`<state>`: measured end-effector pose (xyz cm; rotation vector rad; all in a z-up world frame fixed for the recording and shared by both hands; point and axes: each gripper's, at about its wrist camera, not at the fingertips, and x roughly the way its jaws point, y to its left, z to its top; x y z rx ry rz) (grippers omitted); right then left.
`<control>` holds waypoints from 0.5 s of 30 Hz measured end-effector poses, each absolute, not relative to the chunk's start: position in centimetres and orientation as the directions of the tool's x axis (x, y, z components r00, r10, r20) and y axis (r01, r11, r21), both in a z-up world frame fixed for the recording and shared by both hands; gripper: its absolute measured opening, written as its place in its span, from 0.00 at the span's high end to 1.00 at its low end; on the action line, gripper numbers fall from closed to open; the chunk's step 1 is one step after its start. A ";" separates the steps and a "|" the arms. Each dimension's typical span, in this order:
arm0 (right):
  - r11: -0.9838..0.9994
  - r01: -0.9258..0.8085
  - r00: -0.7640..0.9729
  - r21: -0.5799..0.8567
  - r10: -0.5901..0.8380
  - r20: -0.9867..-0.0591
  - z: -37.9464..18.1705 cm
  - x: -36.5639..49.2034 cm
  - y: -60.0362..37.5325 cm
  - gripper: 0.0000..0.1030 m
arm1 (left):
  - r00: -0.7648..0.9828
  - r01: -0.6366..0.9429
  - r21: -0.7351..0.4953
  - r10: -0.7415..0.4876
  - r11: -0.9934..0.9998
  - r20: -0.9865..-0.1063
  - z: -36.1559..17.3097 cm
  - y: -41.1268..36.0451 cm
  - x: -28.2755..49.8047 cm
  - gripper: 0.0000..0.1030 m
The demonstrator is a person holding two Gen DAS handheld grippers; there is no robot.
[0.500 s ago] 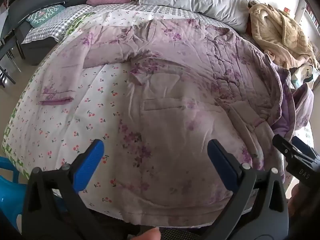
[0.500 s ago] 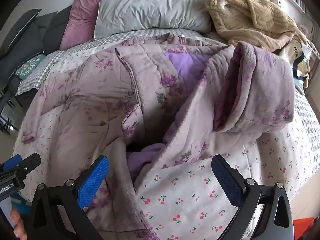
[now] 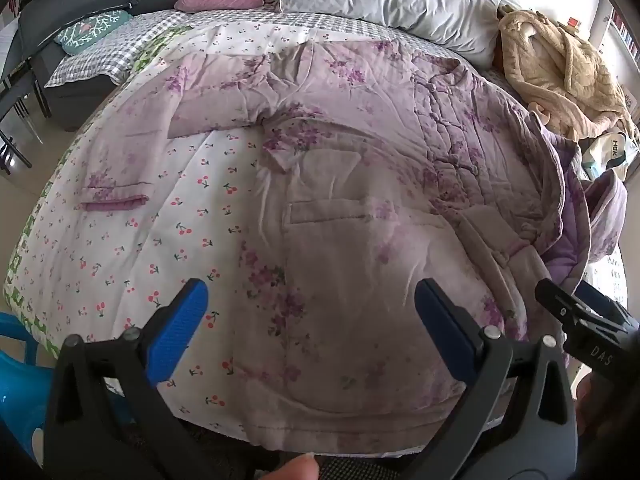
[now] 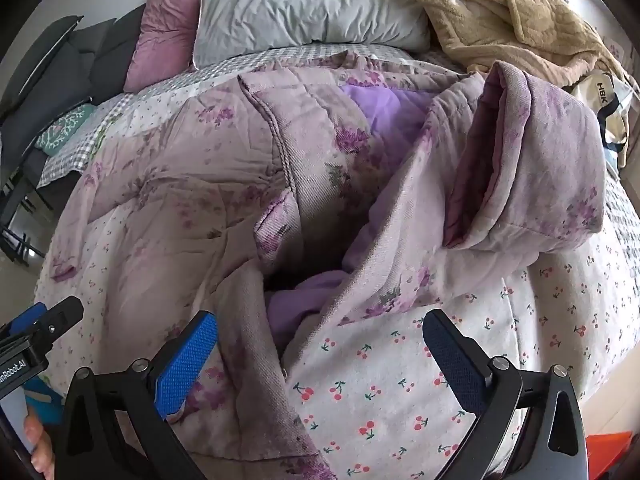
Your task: Fold large clothes
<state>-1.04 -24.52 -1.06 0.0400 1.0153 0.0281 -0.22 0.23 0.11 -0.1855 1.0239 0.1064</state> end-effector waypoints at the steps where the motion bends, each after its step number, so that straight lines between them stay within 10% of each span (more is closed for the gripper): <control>1: 0.999 -0.006 0.526 0.046 0.043 -0.849 -1.0 -1.0 -24.5 0.00 | 0.517 -0.175 -0.103 0.002 0.979 -0.856 0.1 0.2 -0.2 0.00; 15: 0.998 -0.004 0.525 0.058 0.052 -0.849 -0.5 -1.2 -25.0 0.00 | 0.514 -0.170 -0.100 0.001 0.980 -0.858 0.3 0.1 0.1 0.00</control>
